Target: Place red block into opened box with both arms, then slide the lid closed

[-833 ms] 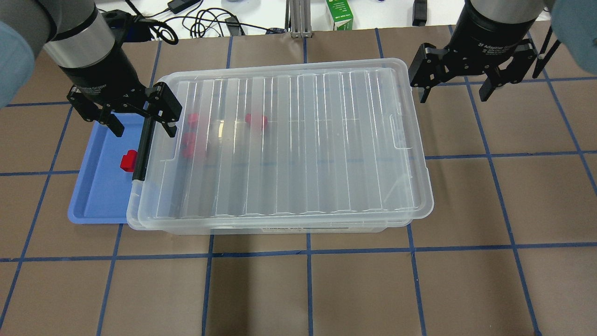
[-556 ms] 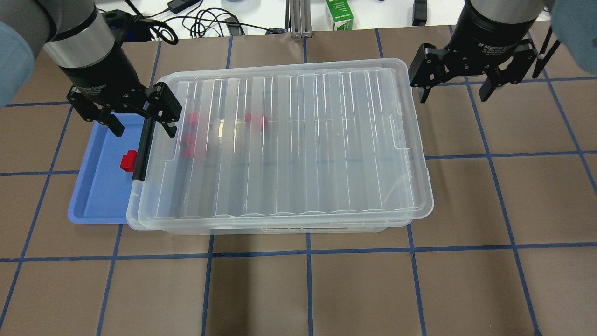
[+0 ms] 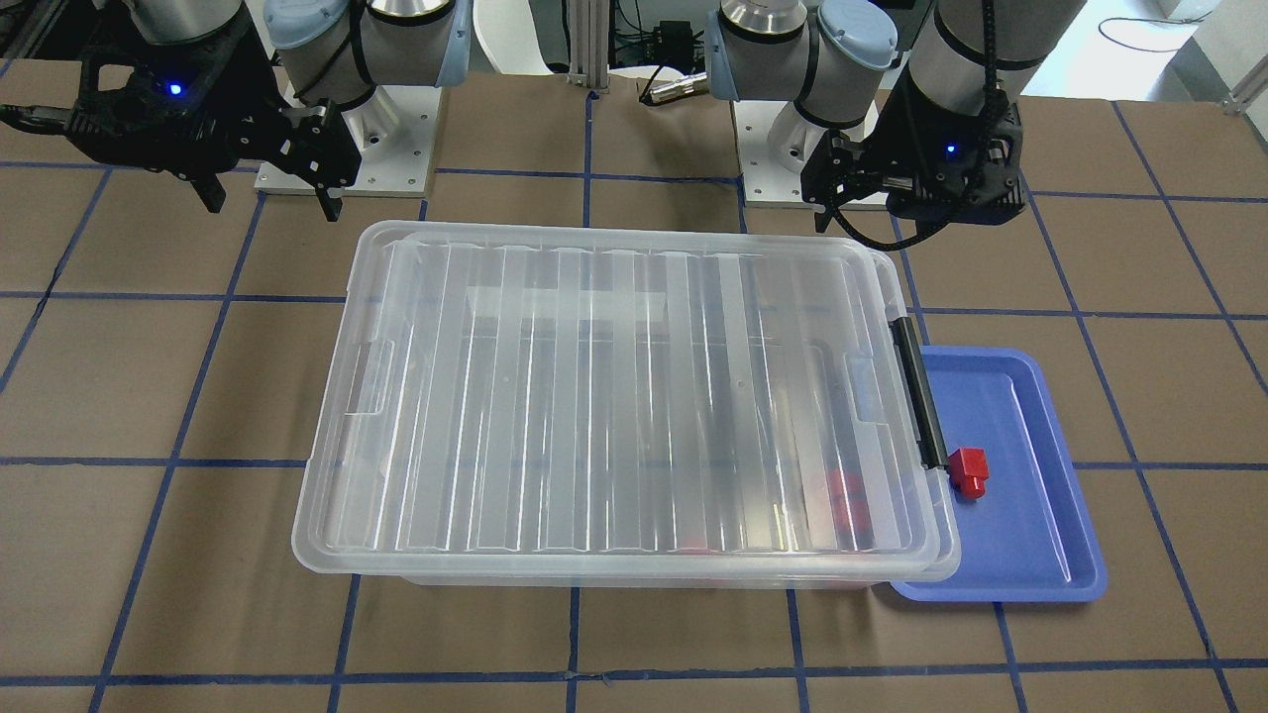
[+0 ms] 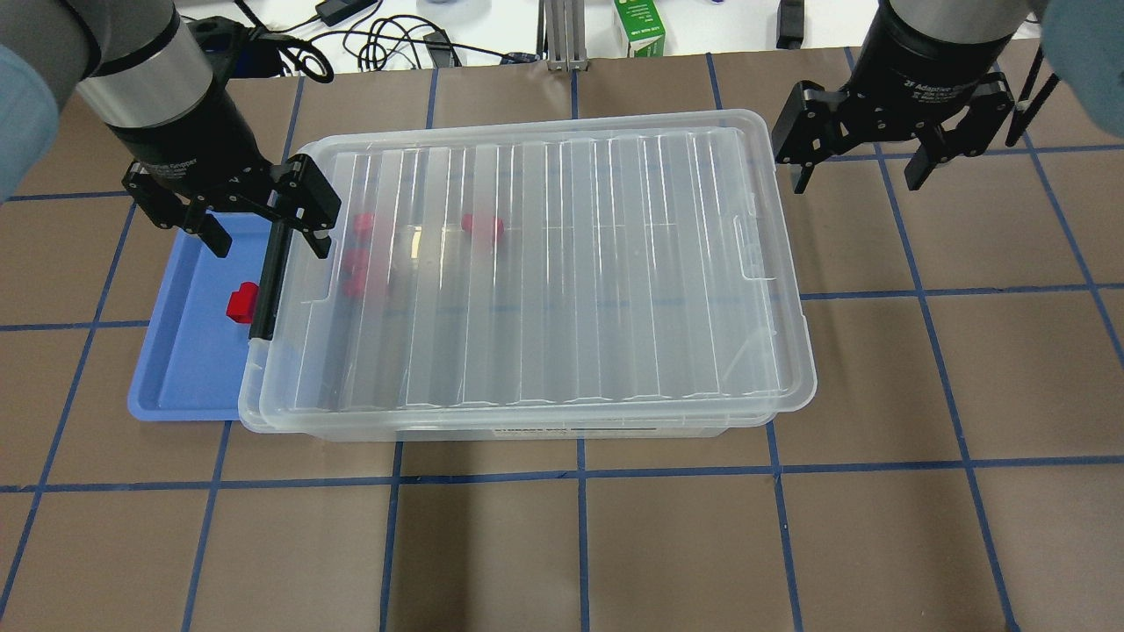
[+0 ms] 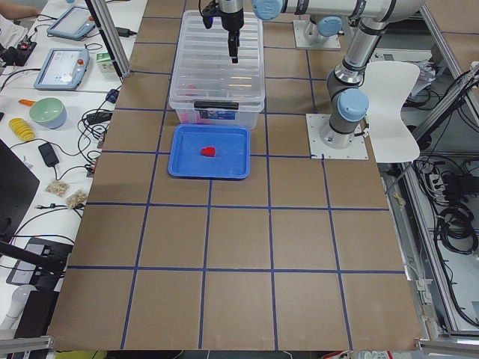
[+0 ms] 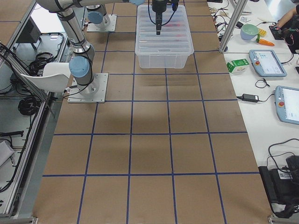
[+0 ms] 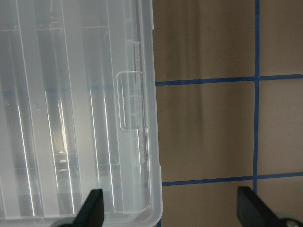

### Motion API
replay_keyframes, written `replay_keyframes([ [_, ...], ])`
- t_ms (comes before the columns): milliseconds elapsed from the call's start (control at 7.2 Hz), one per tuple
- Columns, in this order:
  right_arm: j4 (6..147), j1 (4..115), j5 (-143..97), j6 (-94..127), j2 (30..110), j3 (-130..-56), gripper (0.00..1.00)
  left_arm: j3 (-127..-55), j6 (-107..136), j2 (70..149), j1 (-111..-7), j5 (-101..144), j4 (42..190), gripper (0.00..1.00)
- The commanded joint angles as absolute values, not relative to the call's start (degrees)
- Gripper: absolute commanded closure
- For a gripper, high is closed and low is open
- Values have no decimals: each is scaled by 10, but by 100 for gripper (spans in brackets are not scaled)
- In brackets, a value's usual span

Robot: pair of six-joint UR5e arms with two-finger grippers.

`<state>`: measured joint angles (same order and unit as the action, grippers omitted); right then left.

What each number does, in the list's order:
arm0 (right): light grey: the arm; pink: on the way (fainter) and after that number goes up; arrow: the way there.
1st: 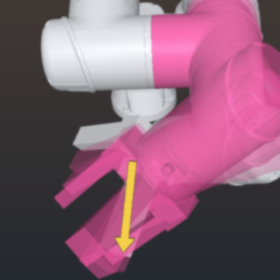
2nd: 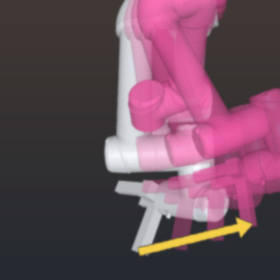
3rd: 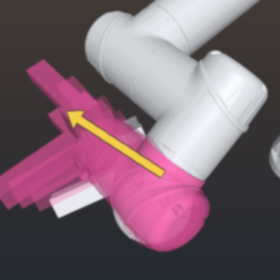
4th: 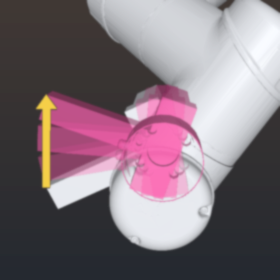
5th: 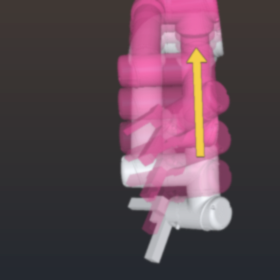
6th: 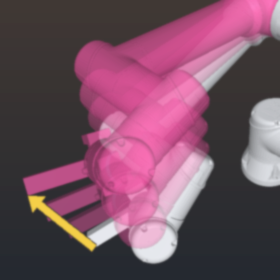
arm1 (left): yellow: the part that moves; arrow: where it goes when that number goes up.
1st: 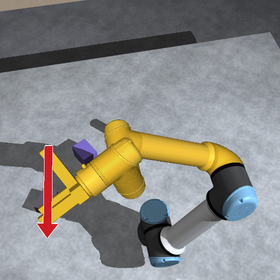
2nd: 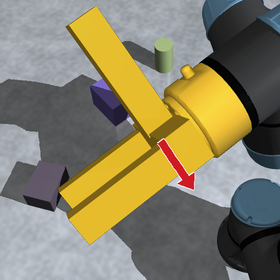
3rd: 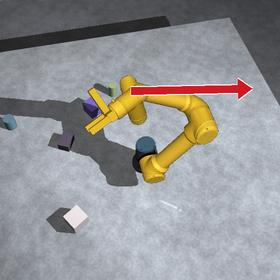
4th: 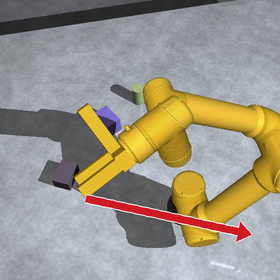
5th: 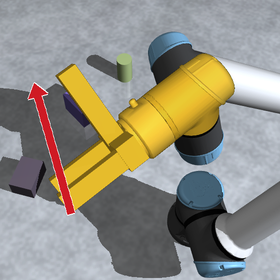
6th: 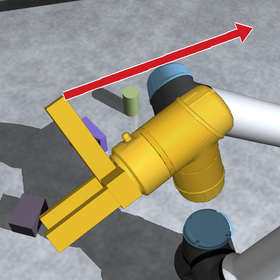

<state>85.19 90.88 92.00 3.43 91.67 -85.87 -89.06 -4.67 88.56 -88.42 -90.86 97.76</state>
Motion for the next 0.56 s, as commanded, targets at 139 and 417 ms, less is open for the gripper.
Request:
replay_keyframes([
  [139, 864, 903, 915, 25, 916, -866, 0, -890, -46, 880, -884, -907, 980, 0],
  [417, 925, 893, 911, 22, 897, -908, 0, -888, -50, 886, -883, -909, 976, 0],
])
